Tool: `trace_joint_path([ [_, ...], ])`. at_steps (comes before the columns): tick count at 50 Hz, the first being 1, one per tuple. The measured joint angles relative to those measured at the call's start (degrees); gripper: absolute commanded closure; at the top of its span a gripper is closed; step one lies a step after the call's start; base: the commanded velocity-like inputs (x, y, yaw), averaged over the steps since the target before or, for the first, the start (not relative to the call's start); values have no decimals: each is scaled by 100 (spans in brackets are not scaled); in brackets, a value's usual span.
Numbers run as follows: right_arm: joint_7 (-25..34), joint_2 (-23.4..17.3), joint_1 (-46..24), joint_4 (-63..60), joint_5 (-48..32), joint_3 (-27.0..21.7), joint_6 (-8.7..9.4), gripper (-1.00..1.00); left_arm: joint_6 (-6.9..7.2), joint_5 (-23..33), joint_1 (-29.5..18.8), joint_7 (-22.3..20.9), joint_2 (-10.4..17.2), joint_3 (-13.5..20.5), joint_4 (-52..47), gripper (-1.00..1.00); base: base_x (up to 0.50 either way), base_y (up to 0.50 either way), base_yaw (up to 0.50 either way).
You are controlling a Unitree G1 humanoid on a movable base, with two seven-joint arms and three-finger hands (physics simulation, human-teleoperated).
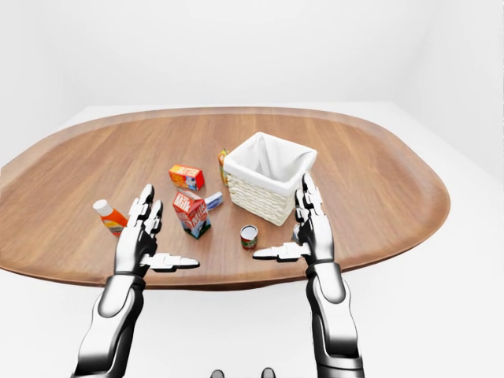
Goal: Pick up the tomato sauce, and put it in the basket.
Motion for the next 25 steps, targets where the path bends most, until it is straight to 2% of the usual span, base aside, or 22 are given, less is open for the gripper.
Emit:
trace_joint_path([
  [25,16,-36,18,69,-51,10,0,-100,0,10,10,-3,-56,-40,76,-100,-4,-50,0],
])
